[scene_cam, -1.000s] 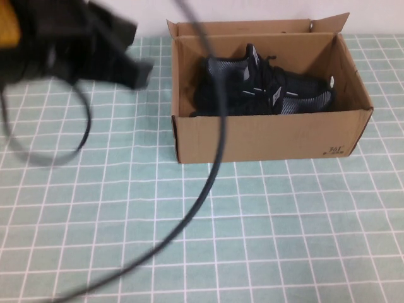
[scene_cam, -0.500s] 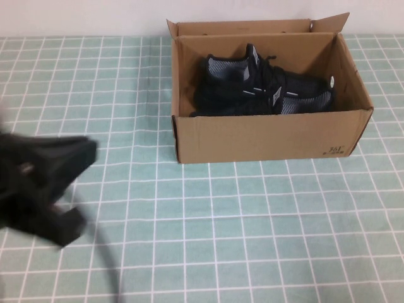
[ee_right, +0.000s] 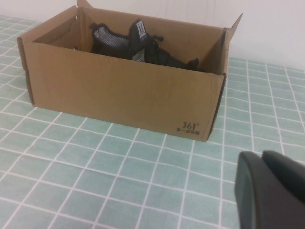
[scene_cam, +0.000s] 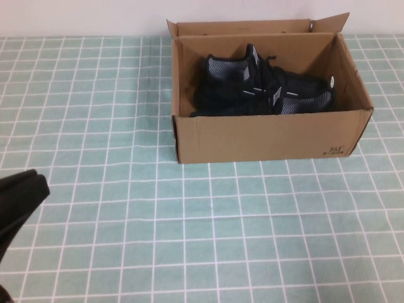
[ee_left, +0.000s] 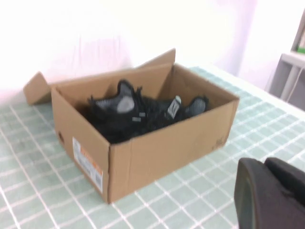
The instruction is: Put shoes into padded shoe box
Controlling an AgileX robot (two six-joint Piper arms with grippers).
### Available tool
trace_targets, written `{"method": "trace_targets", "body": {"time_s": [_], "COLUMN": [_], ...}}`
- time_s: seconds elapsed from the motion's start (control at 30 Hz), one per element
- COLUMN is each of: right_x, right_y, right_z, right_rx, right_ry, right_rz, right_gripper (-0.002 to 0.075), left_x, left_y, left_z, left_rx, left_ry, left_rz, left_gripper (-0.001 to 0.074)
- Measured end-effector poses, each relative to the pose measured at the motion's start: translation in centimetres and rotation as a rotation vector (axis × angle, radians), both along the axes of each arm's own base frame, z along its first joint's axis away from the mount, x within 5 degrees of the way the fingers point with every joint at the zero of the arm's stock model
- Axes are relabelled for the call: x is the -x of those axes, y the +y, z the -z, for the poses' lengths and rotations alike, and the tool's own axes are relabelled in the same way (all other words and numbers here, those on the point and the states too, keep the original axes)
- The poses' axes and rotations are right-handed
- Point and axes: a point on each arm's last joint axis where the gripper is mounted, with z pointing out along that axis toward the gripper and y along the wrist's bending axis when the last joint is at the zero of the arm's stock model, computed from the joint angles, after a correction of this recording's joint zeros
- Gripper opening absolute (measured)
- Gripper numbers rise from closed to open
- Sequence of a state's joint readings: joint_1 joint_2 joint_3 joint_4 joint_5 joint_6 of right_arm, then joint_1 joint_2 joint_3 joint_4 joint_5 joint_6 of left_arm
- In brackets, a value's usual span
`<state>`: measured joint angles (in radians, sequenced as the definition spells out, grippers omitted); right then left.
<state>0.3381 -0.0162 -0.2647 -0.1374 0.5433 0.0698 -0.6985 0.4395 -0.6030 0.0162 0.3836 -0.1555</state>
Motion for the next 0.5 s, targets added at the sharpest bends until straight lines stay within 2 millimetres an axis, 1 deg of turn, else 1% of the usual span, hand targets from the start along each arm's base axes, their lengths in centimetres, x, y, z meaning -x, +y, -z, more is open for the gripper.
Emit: {"method": "trace_targets", "body": {"time_s": [0.13, 0.5], "right_x": [0.00, 0.00], "right_y": [0.00, 0.00], "right_z": [0.00, 0.00], "right_rx": [0.000, 0.000], "right_ry": [0.000, 0.000], "right_rz": [0.000, 0.000], "right_gripper": [-0.0009, -0.0009], "left_x": [-0.06, -0.07], "left_y": [-0.05, -0.04], "left_z": [-0.26, -0.29], "left_rx": [0.025, 0.019], "left_ry": [-0.032, -0.041], "left_rz": [0.000, -0.001], "left_gripper": [-0.0001, -0.0001]}}
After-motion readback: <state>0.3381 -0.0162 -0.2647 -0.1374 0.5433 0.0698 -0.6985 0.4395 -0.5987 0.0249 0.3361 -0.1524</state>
